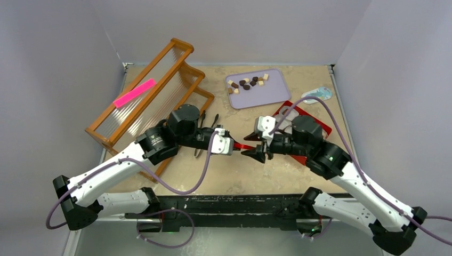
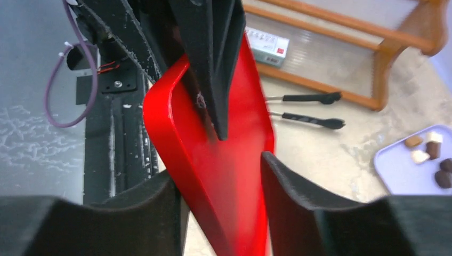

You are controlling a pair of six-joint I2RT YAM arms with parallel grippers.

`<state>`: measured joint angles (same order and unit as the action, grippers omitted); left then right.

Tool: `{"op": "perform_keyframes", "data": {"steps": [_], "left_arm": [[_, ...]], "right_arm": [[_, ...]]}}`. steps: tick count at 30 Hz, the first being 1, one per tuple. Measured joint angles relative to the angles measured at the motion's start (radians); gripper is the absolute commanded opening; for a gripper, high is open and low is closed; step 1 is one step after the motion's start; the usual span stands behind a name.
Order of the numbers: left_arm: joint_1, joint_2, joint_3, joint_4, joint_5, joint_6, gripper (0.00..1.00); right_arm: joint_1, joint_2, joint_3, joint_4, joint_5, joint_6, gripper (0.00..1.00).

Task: Pack the chocolate

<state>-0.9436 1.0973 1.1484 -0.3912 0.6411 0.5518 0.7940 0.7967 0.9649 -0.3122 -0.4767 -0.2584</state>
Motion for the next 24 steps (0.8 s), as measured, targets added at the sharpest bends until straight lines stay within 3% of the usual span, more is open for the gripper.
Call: {"op": "perform_keyframes", "data": {"steps": [3,6,8,13,19,24], "left_arm": [[0.007,0.009,-0.001,0.018,-0.005,-0.032,0.04],[0.018,0.008,-0.002,0.058,-0.038,-0.1,0.29],[0.017,0.008,-0.002,0.077,-0.07,-0.153,0.43],[0.006,0.011,0.02,0.15,-0.336,-0.29,0.66],[0.09,0.085,0.204,0.111,-0.568,-0.501,0.77],[0.205,0.097,0.217,0.104,-0.555,-0.668,0.77]], "right_arm": [[0.004,0.047,0.002,-0.005,-0.006,0.013,0.18],[0.01,0.048,-0.002,-0.001,-0.011,0.039,0.0],[0.014,0.039,-0.011,0.015,0.016,0.068,0.0],[0.005,0.07,-0.026,0.069,0.131,0.285,0.0],[-0.041,0.139,-0.007,0.062,0.304,0.428,0.0],[-0.217,0.192,0.1,0.018,0.327,0.515,0.0]]}}
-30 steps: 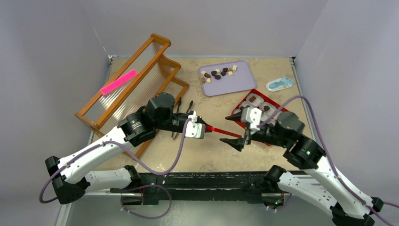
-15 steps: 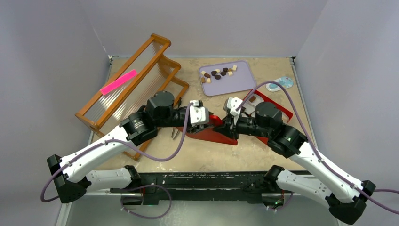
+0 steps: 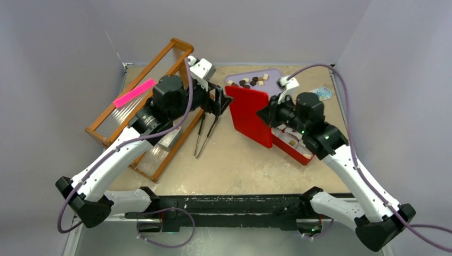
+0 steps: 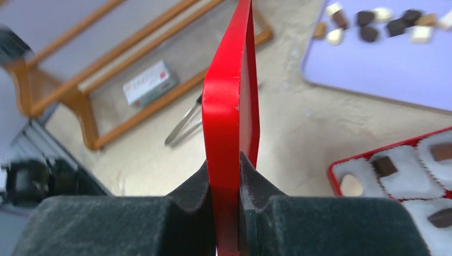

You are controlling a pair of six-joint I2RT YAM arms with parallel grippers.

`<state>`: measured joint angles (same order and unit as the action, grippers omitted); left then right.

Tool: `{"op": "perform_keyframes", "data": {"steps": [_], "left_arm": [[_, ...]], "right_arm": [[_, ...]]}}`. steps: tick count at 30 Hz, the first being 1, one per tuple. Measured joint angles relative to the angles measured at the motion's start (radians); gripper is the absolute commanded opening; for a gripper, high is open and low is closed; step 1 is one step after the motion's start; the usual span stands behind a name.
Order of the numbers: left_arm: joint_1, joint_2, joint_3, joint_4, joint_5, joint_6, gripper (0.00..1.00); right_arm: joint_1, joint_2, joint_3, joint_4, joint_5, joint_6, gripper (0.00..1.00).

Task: Pack the chocolate

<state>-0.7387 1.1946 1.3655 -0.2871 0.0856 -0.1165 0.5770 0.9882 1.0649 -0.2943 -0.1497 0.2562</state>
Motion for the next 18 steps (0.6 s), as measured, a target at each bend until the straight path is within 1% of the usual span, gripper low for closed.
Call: {"op": "perform_keyframes", "data": {"steps": [3,5,6,8,11,13,15,18], "left_arm": [[0.072,0.041,0.0,-0.002,0.071,-0.092,0.77],[0.119,0.094,0.0,0.001,0.129,-0.162,0.77],[0.137,0.103,0.0,0.001,0.135,-0.171,0.77],[0.184,0.143,-0.006,0.022,0.186,-0.235,0.77],[0.233,0.203,-0.006,0.075,0.254,-0.314,0.77],[0.254,0.25,-0.003,0.111,0.284,-0.349,0.75],[0.257,0.303,0.006,0.137,0.306,-0.372,0.73],[0.256,0.4,0.013,0.19,0.338,-0.399,0.69]], "right_arm": [[-0.124,-0.002,0.043,0.001,-0.044,0.058,0.0],[-0.229,-0.001,0.059,0.007,-0.125,0.104,0.0],[-0.275,0.0,0.06,0.012,-0.163,0.126,0.0],[-0.408,0.007,0.055,0.026,-0.299,0.188,0.0],[-0.631,0.026,-0.002,0.126,-0.505,0.318,0.0],[-0.752,0.049,-0.049,0.178,-0.625,0.392,0.0],[-0.828,0.077,-0.069,0.174,-0.687,0.425,0.0],[-0.903,0.094,-0.092,0.153,-0.745,0.448,0.0]]}}
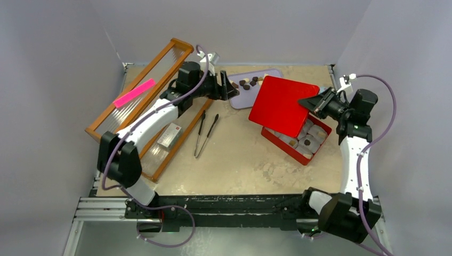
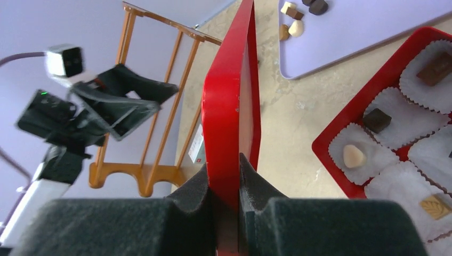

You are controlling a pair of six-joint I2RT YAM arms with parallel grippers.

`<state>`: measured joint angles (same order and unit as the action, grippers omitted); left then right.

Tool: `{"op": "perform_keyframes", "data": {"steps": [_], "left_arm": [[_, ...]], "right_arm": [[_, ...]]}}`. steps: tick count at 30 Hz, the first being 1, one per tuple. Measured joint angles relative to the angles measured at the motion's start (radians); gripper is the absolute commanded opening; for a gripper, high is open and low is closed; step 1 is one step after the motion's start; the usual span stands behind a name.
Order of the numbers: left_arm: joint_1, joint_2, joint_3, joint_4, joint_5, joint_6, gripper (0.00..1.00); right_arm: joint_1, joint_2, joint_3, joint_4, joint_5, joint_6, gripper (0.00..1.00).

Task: Pack the chocolate

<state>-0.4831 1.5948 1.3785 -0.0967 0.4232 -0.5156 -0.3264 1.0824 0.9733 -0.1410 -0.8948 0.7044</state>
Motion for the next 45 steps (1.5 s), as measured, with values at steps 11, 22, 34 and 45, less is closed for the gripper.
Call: {"op": "perform_keyframes", "data": {"steps": [11,22,34,45], "left_arm": [[-0.022,0.264,0.006,0.178,0.058,-0.068,0.63],[-0.137,0.492,0.143,0.257,0.04,-0.067,0.57],[-0.157,0.624,0.205,0.295,0.088,-0.036,0.52],[-0.187,0.681,0.214,0.314,0.13,0.003,0.52]], "right_arm": [[-0.14,0.097,-0.01,-0.047,-0.089,0.021,0.02],[-0.176,0.151,-0.013,-0.107,-0.023,0.012,0.0],[-0.237,0.237,-0.032,-0.101,-0.014,0.0,0.03],[-0.27,0.24,-0.033,-0.124,-0.003,-0.03,0.23]]}}
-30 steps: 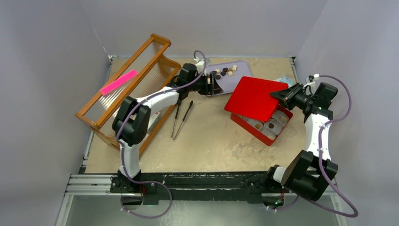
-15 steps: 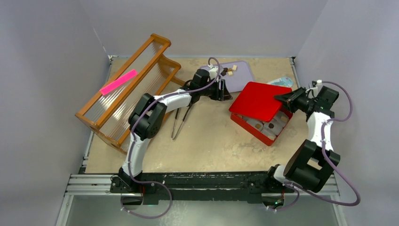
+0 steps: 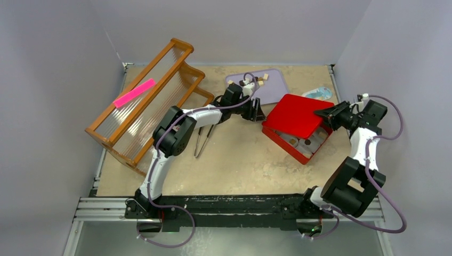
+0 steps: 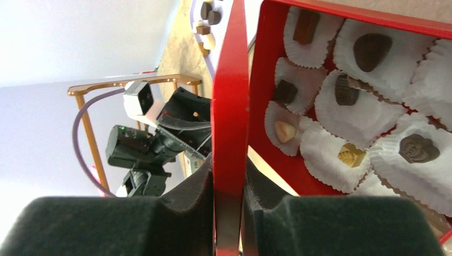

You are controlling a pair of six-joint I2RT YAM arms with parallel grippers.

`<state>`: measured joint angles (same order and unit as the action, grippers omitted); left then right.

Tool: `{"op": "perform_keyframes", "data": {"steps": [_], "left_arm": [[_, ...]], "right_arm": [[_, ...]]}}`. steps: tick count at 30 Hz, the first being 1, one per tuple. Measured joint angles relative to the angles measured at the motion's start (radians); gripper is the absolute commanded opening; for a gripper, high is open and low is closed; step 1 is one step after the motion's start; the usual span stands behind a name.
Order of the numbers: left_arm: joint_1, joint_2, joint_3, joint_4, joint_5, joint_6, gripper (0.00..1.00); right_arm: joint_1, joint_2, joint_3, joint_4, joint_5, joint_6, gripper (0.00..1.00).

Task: Pack the chocolate

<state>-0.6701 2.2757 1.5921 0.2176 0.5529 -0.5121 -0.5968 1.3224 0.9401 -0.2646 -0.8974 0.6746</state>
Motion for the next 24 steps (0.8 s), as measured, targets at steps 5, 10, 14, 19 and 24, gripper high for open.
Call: {"op": "perform_keyframes", "data": {"steps": [5,10,14,19,24], "left_arm": [[-0.006,0.003,0.005,0.026,0.022,0.0,0.43],[-0.014,0.007,0.005,0.045,0.035,0.0,0.39],[-0.017,0.011,0.005,0.06,0.04,0.0,0.39],[-0.02,0.015,0.005,0.068,0.046,-0.002,0.4],[-0.028,0.018,0.005,0.068,0.051,-0.011,0.42]], "right_arm": [[-0.005,0.0,0.0,-0.05,0.065,-0.03,0.33],[-0.008,-0.001,0.0,-0.111,0.204,-0.061,0.39],[-0.008,-0.005,0.0,-0.167,0.337,-0.074,0.46],[-0.008,-0.021,0.0,-0.213,0.481,-0.092,0.5],[-0.01,-0.028,0.0,-0.232,0.598,-0.111,0.54]]}}
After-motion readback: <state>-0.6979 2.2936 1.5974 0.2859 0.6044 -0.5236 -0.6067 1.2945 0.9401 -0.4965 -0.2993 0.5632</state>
